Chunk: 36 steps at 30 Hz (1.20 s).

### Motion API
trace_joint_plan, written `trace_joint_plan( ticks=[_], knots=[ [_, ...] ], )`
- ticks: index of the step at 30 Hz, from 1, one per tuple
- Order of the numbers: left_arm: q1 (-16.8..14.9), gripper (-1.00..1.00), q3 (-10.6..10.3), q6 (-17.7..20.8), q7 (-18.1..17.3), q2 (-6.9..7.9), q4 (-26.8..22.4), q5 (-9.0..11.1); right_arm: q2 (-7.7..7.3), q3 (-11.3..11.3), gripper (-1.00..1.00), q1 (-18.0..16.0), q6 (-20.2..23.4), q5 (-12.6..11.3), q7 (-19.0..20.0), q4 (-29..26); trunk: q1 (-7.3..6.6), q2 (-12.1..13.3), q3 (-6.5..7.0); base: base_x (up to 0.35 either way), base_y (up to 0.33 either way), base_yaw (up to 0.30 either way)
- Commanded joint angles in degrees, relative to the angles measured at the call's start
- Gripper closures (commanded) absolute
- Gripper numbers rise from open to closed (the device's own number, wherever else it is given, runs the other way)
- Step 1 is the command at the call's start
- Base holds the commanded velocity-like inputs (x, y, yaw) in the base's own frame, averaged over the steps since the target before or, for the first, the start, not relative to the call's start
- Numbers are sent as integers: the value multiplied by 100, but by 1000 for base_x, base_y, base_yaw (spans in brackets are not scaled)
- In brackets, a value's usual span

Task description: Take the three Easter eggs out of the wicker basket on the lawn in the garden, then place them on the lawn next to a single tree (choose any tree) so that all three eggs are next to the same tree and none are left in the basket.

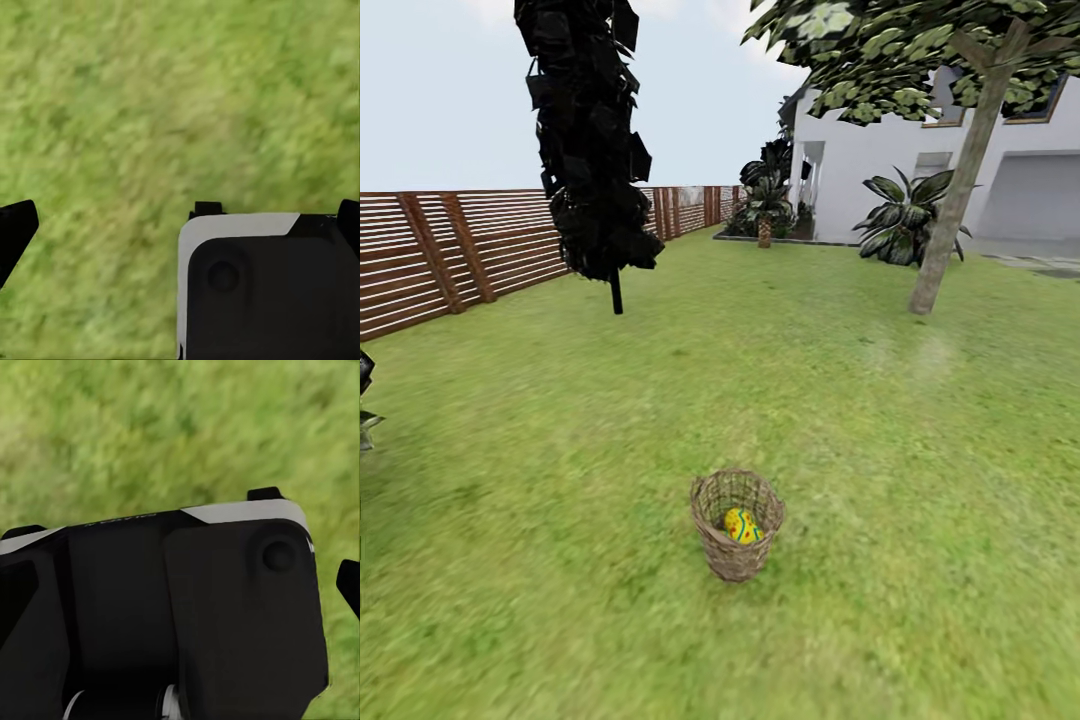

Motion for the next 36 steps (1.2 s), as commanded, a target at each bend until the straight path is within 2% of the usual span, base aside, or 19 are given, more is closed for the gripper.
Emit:
trace_joint_plan(
  ticks=[1,12,36],
  knots=[
    [-4,-100,-52,-16,12,1,3,47,5,-26,-100,-1,25,-20,5,-13,4,-11,-12,120,313,0],
    [-4,-100,-60,-16,12,1,3,47,6,-26,-100,-1,21,-20,12,-11,4,-11,-4,166,306,-46],
    [-4,-100,-69,-16,12,1,3,40,9,-26,-100,-1,21,-20,13,-11,4,-11,87,183,299,-234]
  ],
)
